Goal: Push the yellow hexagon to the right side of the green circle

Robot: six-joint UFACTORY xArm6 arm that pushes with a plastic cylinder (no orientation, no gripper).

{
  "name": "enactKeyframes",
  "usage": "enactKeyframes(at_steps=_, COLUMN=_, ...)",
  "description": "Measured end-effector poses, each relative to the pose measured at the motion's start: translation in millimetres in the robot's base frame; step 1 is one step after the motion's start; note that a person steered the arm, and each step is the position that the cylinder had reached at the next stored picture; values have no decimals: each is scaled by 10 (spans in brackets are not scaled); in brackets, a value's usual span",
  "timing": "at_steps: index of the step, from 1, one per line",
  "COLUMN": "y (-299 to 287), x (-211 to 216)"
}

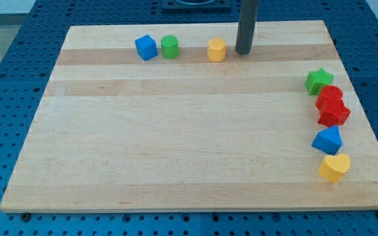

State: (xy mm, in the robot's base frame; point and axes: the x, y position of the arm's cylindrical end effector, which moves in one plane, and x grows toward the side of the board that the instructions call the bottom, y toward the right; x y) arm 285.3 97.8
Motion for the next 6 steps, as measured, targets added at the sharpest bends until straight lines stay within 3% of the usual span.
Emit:
enactKeyframes(at_steps=3, y=-548, x=0)
enactKeyframes(at_steps=5, y=-581, x=0)
enactKeyframes(at_steps=6, y=-374, x=241)
